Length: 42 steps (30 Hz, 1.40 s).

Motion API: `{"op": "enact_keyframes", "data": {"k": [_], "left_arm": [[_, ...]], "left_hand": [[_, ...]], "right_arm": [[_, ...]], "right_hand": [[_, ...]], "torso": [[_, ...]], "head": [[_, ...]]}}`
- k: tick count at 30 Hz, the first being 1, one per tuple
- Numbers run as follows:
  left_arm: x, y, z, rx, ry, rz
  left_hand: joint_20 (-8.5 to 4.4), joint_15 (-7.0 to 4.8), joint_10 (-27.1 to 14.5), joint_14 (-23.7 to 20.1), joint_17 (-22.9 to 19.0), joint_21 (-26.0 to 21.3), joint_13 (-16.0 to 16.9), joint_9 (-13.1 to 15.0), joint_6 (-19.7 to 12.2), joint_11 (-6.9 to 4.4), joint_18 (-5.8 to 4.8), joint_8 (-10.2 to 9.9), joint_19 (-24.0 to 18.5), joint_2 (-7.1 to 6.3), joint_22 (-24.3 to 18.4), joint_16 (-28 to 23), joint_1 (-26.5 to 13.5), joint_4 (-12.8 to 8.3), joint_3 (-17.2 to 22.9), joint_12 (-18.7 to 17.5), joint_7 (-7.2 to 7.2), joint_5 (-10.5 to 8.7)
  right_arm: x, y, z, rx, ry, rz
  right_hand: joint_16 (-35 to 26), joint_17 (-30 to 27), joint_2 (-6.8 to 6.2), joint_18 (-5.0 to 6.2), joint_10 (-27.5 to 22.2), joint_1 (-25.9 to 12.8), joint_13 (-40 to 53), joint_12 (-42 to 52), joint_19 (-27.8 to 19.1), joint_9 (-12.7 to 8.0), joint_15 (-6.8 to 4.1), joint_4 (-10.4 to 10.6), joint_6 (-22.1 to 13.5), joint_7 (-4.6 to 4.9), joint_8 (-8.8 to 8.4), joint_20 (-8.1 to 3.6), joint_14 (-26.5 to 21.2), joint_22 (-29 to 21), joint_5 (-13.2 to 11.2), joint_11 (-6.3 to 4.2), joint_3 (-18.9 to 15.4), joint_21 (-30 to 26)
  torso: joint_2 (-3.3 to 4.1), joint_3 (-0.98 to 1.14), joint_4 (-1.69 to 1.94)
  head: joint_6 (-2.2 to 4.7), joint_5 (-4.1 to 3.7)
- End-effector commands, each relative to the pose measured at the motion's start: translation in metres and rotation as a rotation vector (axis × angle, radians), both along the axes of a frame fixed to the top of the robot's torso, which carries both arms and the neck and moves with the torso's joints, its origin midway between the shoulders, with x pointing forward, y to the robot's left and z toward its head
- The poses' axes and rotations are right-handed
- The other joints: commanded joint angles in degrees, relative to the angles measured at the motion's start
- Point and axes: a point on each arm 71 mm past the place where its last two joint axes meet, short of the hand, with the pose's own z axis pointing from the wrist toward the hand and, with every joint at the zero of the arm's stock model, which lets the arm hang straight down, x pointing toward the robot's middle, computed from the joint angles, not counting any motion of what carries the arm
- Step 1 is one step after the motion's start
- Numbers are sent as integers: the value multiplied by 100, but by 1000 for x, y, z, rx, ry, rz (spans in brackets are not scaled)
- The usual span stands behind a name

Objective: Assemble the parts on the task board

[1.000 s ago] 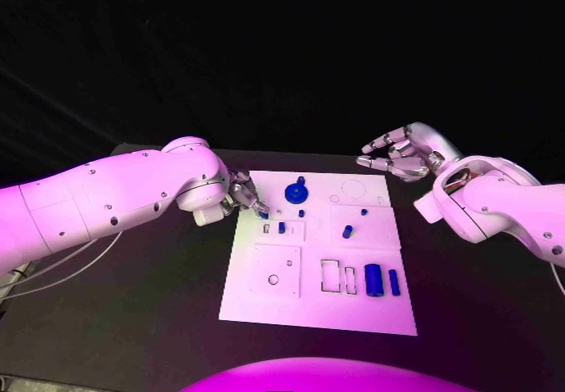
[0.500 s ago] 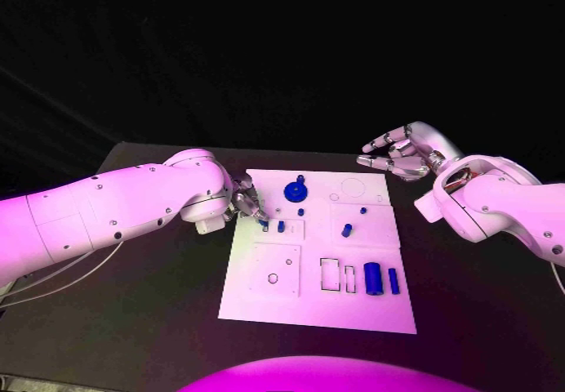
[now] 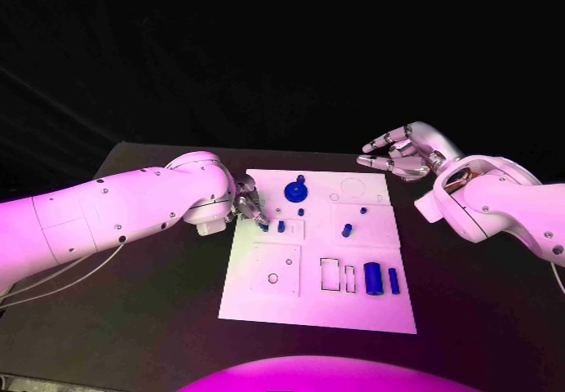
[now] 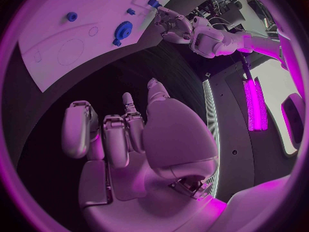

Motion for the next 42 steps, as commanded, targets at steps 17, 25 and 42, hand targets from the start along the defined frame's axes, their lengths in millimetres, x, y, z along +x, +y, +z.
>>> {"op": "enact_keyframes", "data": {"k": [17,25,42], "left_arm": [[-2,-4,-2,45,17,-41],[-2,-5,-2,45,18,-45],[0,-8,-5,64,44,-49]], "left_hand": [[0,-27,45,594,1480,28,26,4,139,-2,-54,45,48,-4,11,42,30,-574,628,33,-85,8],[0,-28,46,595,1482,27,21,7,141,-4,-54,48,47,-7,9,43,23,-578,637,29,-87,8],[-3,-29,75,599,1497,31,63,20,156,-7,-55,61,49,-11,16,51,-42,-577,683,58,-93,5]], "right_arm": [[-1,2,0,-4,2,17],[-1,2,0,-4,2,17],[-2,1,0,-4,2,18]], "right_hand": [[-21,1048,43,31,6,-41,649,-2,-15,0,-47,-17,4,-25,32,-32,481,202,48,-38,-27,-30],[-21,1048,43,31,6,-41,649,-2,-15,0,-47,-17,4,-25,32,-32,481,202,48,-38,-27,-30],[-21,1048,43,31,6,-41,649,-2,-15,0,-47,-17,4,-25,32,-32,481,202,48,-38,-27,-30]], "torso": [[0,-2,3],[1,-1,5],[0,3,-5]], "head": [[-18,-9],[-23,-7],[-58,-22]]}}
